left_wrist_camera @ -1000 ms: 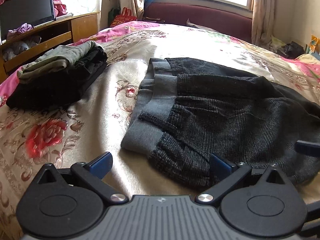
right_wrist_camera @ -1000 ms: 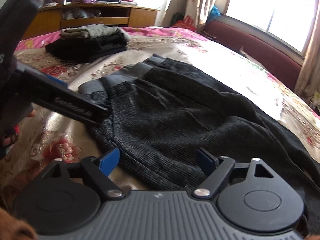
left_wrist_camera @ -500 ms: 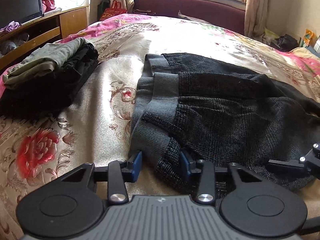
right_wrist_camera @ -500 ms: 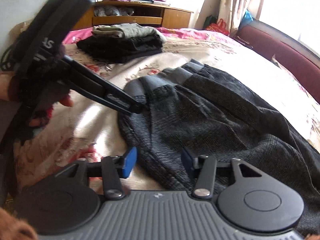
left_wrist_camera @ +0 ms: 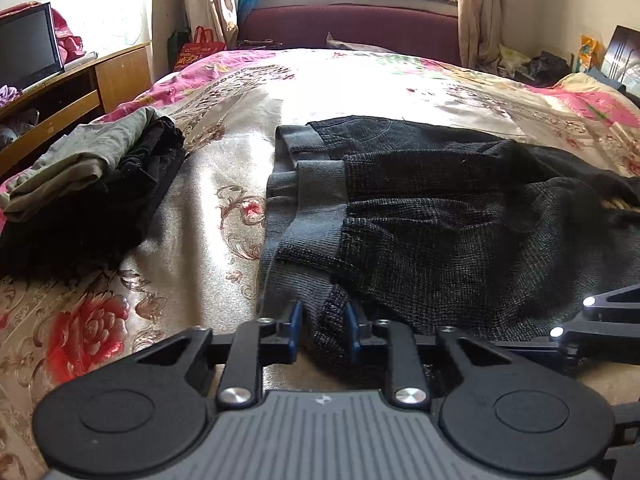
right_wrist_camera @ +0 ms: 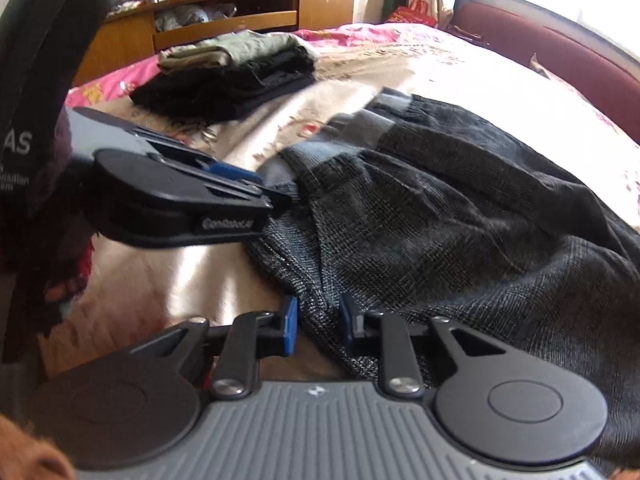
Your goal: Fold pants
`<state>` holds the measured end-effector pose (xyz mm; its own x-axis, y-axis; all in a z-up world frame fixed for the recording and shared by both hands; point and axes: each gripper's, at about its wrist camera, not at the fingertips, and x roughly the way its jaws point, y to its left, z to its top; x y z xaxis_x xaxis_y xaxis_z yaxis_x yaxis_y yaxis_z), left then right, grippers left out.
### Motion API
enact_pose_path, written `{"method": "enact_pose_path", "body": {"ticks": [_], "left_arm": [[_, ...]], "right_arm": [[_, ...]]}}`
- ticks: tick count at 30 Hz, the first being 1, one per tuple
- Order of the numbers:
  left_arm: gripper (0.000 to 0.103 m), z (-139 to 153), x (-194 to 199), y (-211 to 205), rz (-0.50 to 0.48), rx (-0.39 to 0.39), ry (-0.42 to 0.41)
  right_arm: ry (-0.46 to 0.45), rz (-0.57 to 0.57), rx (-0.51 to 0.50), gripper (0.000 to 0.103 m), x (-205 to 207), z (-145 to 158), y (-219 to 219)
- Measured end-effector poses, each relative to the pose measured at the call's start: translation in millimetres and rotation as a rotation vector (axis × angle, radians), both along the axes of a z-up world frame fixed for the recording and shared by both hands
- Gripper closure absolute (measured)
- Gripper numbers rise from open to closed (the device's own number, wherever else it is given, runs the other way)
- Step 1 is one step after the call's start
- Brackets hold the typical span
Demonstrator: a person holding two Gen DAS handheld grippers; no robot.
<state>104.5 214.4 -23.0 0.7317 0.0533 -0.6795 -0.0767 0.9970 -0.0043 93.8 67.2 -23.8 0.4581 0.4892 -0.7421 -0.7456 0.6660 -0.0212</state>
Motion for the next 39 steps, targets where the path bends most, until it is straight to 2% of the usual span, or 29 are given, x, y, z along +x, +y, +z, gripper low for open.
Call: {"method": "enact_pose_path", "body": {"ticks": [6,8,10,13,15,17,20,22,26,27,28,31,33,37,39], "left_arm": [[0.071,12.7,-12.0,25.7,0.05,0.123,-0.008],[0.071,14.5,-13.3,30.6,0.07,0.152,-0.002],[0.071,19.3,-16.4,33.5,0.078,0.137,-0.008],[0.071,27.0,-22.3,29.7,0.094,0.155,-0.037],[0.071,31.5,-23.1,21.3,0.082,0.163,-0.051],[0.071,35.0,-21.2,5.9,0.041,0.16,-0.067],[0.071,35.5,-15.9,-35.2,-0.066,0.155,-0.096],[0.07,31.6,-6.3,-68.0,-0.144,0.134,-0.089],[0.068,15.1,18.2,-151.8,-0.313,0.11,-0.06],[0.068,11.7,24.3,-168.5,-0.344,0.103,-0.052],[0.068,8.0,31.8,-187.4,-0.382,0.082,-0.037],[0.068,0.9,51.2,-235.1,-0.47,0.059,-0.004],[0.068,-1.1,58.9,-257.5,-0.517,0.069,0.012],[0.068,-0.5,70.1,-286.4,-0.568,0.08,0.067],[0.068,1.1,75.6,-291.0,-0.569,0.066,0.093]], "right_arm": [[0.008,0.096,0.038,0.081,-20.0,0.3,44.6],[0.016,0.087,0.046,0.073,-21.2,-0.4,56.0],[0.033,0.074,0.092,0.074,-22.4,7.2,52.9],[0.065,0.031,0.178,0.071,-26.0,24.9,17.1],[0.059,-0.062,0.214,0.067,-26.3,35.8,-24.1],[0.048,-0.218,0.232,0.064,-22.8,39.5,-82.4],[0.005,-0.541,0.171,0.063,-15.7,33.7,-187.9],[0.014,-0.785,0.129,0.062,-7.9,26.1,-266.3],[0.023,-1.234,0.113,0.059,3.0,11.9,-414.3],[0.029,-1.325,0.122,0.059,2.3,8.4,-443.2],[0.05,-1.398,0.174,0.059,1.3,4.1,-469.3],[0.132,-1.488,0.438,0.059,2.3,-9.9,-519.9],[0.139,-1.51,0.544,0.059,7.3,-10.8,-535.5],[0.178,-1.53,0.635,0.059,29.9,-9.5,-542.4],[0.177,-1.542,0.631,0.071,34.5,-11.7,-542.8]]}}
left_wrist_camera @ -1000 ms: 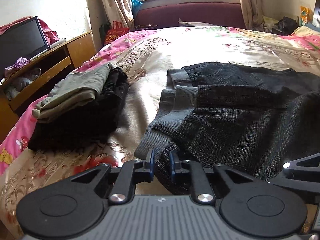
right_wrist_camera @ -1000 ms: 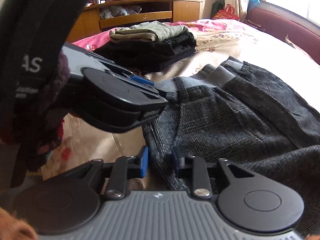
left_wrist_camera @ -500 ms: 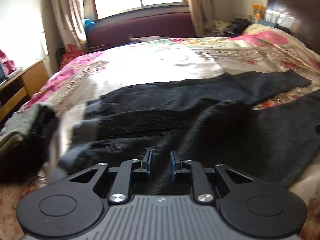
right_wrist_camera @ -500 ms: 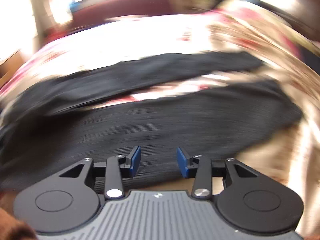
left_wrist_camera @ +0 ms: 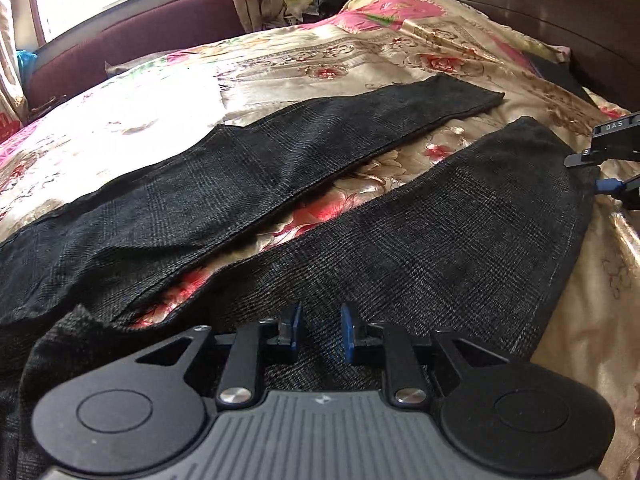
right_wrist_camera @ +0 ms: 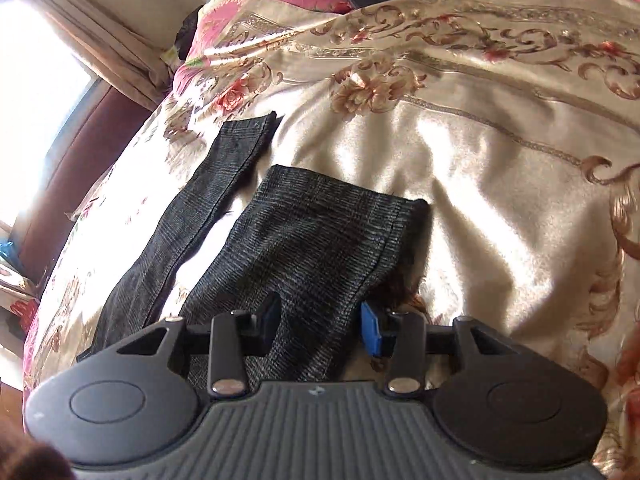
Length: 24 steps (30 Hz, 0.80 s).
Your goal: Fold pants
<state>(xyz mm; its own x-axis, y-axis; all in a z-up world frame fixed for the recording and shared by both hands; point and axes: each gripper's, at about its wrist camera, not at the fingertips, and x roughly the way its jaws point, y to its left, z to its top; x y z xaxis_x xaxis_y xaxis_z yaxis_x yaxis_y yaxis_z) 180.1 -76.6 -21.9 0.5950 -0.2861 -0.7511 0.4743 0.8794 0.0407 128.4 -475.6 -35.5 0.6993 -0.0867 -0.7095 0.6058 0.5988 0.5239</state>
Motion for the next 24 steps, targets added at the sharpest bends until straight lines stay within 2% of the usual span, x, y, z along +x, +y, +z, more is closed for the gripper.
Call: {"method": "enact_pose_path", "body": {"ticks": [1,2,5,7,11,12,14,15,17,20,21,23,24], "left_arm": [[0.068,0.0,2.9,-2.7,0.007,-0.005,0.014],[0.068,0.0,6.4,-5.6,0.012,-0.005,0.027],[0.068,1.0,11.2,-13.2,0.014,-0.011,0.044],[0.068,1.8,13.7,-19.1,0.005,-0.016,0.063],[0.067,-3.2,13.9,-29.1,-0.009,-0.02,0.089],[0.067,-4.3,12.8,-30.6,-0.016,-0.01,0.081],[0.066,-1.9,13.7,-29.6,-0.029,-0.004,0.085],[0.066,1.3,15.0,-25.2,-0.028,-0.006,0.092],[0.066,12.8,18.9,-7.0,-0.009,-0.011,0.086],[0.064,37.5,31.6,40.0,0.028,-0.02,0.048],[0.063,44.5,37.9,56.5,0.035,-0.02,0.034],[0.052,55.2,59.5,95.2,0.042,0.004,-0.006],[0.05,58.1,69.9,110.7,0.04,0.029,-0.03]], "right_arm": [[0.012,-0.015,-0.007,0.094,3.2,0.2,-3.1],[0.017,-0.022,-0.005,0.1,5.2,-0.3,-7.6],[0.031,-0.019,0.01,0.1,-2.3,6.4,-16.7],[0.063,-0.004,-0.029,0.1,-10.0,15.6,-18.8],[0.206,0.044,-0.099,0.1,-10.4,8.4,-21.9],[0.232,0.07,-0.12,0.1,-5.5,9.3,-20.3],[0.267,0.092,-0.171,0.091,3.1,22.5,-17.3],[0.28,0.096,-0.202,0.091,5.2,32.7,-16.2],[0.329,0.138,-0.317,0.087,11.2,54.7,-6.3],[0.35,0.307,-0.552,0.085,32.6,85.4,35.8],[0.327,0.402,-0.588,0.082,45.1,91.8,55.3],[0.28,0.657,-0.591,0.07,83.4,95.1,102.9],[0.247,0.782,-0.579,0.071,106.2,92.9,128.3]]}}
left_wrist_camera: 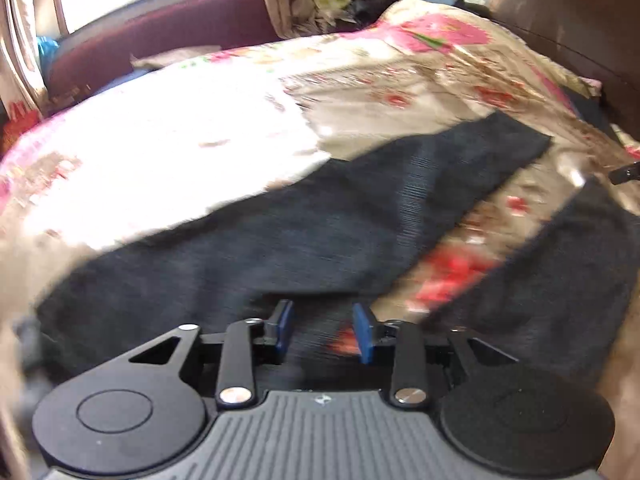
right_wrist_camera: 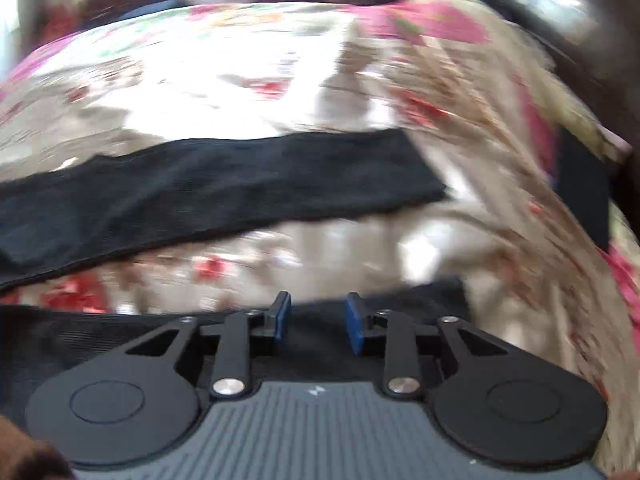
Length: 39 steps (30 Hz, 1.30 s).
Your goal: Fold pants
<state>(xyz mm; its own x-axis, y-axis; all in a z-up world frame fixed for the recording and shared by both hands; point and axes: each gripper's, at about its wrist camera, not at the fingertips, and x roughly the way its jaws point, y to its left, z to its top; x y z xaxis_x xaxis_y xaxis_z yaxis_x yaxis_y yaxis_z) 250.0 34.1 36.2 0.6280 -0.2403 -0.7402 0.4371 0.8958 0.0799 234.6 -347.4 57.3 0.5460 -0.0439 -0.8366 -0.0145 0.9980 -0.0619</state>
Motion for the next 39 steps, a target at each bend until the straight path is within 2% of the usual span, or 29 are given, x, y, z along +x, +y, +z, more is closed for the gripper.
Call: {"method": "enact_pose_path", "body": {"ticks": [2,4,5,7,10,13,16,19,20,22,26,28,31,33,34,36,37,38,39], "left_arm": [[0.049,2.1,26.2,33.1,0.001,0.081,-0.055],[0.049,2.1,52.8,61.3,0.007,0.146,-0.074],[0.049,0.9,65.1,73.4,0.014,0.177,-0.079],[0.049,-2.3,87.2,93.2,-0.001,0.226,-0.072],[0.048,-10.2,112.9,111.6,-0.041,0.283,-0.057],[0.047,-21.5,130.1,125.7,-0.082,0.303,-0.007],[0.044,-33.6,139.4,133.4,-0.138,0.314,0.067],[0.035,-37.9,142.5,145.3,-0.177,0.318,0.098],[0.031,-36.1,145.8,149.8,-0.177,0.321,0.102],[0.031,-33.7,150.3,155.5,-0.166,0.357,0.1],[0.033,-42.7,155.5,163.1,-0.175,0.324,0.192],[0.032,-47.4,152.1,159.9,-0.194,0.338,0.181],[0.018,-47.7,167.4,172.3,-0.149,0.289,0.226],[0.019,-47.9,172.4,179.9,-0.141,0.297,0.24],[0.02,-49.2,170.8,179.7,-0.147,0.305,0.238],[0.031,-50.9,165.5,173.5,-0.148,0.313,0.234],[0.046,-50.1,161.6,169.5,-0.161,0.308,0.239],[0.053,-49.3,158.8,166.3,-0.17,0.31,0.24],[0.056,-48.7,156.8,163.5,-0.181,0.327,0.234]], "right_arm": [[0.01,0.265,0.023,0.071,50.5,-8.7,55.3],[0.006,0.514,-0.016,0.07,99.8,-21.3,111.0],[-0.002,0.603,-0.042,0.07,120.9,-26.0,135.6],[0.043,0.767,-0.069,0.063,161.8,-36.0,179.7],[0.051,0.937,-0.142,0.059,198.2,-49.8,224.5],[0.099,1.019,-0.17,0.058,226.3,-66.9,246.4],[0.156,1.082,-0.177,0.058,234.6,-81.2,258.2],[0.193,1.109,-0.152,0.058,237.5,-92.4,260.8],[0.193,1.107,-0.147,0.056,238.1,-94.7,262.3],[0.198,1.102,-0.135,0.055,240.9,-97.1,262.6],[0.221,1.082,-0.12,0.053,248.1,-99.5,264.9],[0.231,1.079,-0.126,0.052,248.7,-101.5,267.3],[0.254,1.062,-0.114,0.053,255.1,-101.6,269.0],[0.253,1.037,-0.116,0.055,256.4,-101.6,271.8],[0.249,1.029,-0.117,0.06,255.3,-101.9,273.0],[0.247,1.017,-0.11,0.072,249.6,-99.7,273.9],[0.247,1.011,-0.111,0.083,246.6,-97.9,274.5],[0.246,1.004,-0.124,0.09,245.0,-96.4,276.0],[0.24,0.999,-0.139,0.095,243.6,-94.1,277.2]]}}
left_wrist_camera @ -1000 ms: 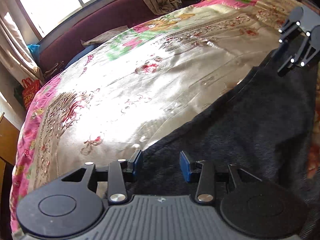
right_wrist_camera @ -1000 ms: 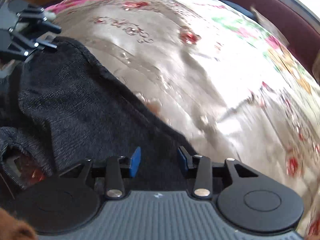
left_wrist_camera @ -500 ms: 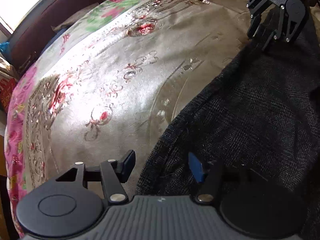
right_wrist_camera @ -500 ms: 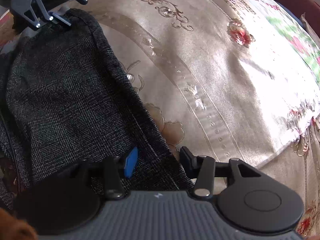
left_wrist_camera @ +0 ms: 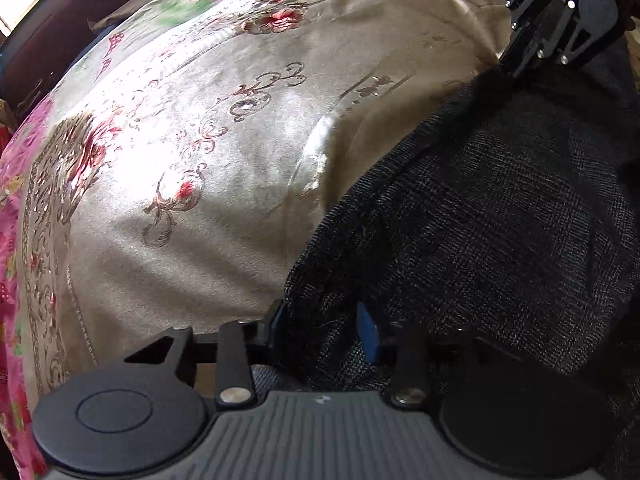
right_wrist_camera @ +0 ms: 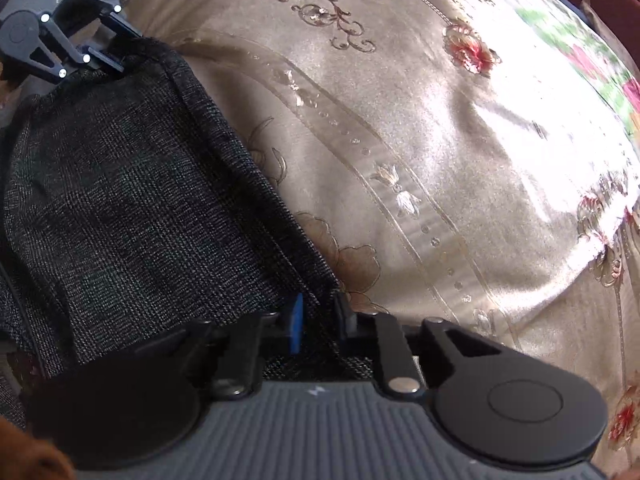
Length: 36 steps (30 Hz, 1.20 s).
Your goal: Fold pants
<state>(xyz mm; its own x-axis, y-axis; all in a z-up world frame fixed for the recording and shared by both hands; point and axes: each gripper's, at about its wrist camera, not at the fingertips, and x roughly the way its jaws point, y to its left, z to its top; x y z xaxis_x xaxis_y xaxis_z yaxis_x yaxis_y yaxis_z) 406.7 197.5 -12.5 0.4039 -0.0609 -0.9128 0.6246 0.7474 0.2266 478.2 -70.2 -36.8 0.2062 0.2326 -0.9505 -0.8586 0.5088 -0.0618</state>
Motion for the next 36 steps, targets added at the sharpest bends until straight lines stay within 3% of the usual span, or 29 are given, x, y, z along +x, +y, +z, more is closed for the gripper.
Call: {"method": "enact_pose_path", "body": {"ticks": [2,6,12,16,19,21,23,26,30,33,36], "left_arm": [[0.068,2.0,-4.6,-3.2,-0.02,0.029,-0.01],[0.084,13.0,-12.7,-6.1,-0.017,0.069,-0.062],[0.086,58.6,-46.9,-4.1,0.0,0.058,-0.151],[0.086,96.0,-90.1,-4.3,0.007,0.039,-0.194],[0.086,119.5,-134.1,-5.7,0.025,-0.01,-0.216],[0.087,126.5,-164.8,-9.3,0.051,-0.054,-0.214],[0.086,122.4,-194.2,-15.3,0.071,-0.091,-0.205],[0.086,99.5,-203.7,-22.4,0.099,-0.066,-0.183],[0.081,87.8,-181.6,-18.9,0.129,-0.083,-0.221],[0.078,87.4,-155.6,-8.7,0.143,-0.132,-0.258],[0.072,74.9,-124.3,-3.2,0.089,-0.088,-0.256]], "right_arm": [[-0.021,-0.021,-0.002,0.098,-1.9,8.3,-1.3],[-0.069,-0.047,0.024,0.098,-12.8,34.3,-5.0],[-0.159,-0.086,0.075,0.1,-45.9,89.9,-19.5],[-0.245,-0.114,0.141,0.103,-85.8,149.8,-33.3],[-0.257,-0.127,0.187,0.103,-129.8,193.5,-48.3],[-0.231,-0.115,0.196,0.103,-161.0,203.7,-55.5],[-0.199,-0.129,0.197,0.103,-179.7,192.9,-58.3],[-0.134,-0.102,0.152,0.1,-176.9,148.6,-46.0],[-0.109,-0.026,0.101,0.096,-153.0,105.5,-15.4],[-0.14,0.026,0.081,0.079,-127.1,85.6,9.6],[-0.142,0.082,0.072,0.071,-97.2,73.0,33.2]]}}
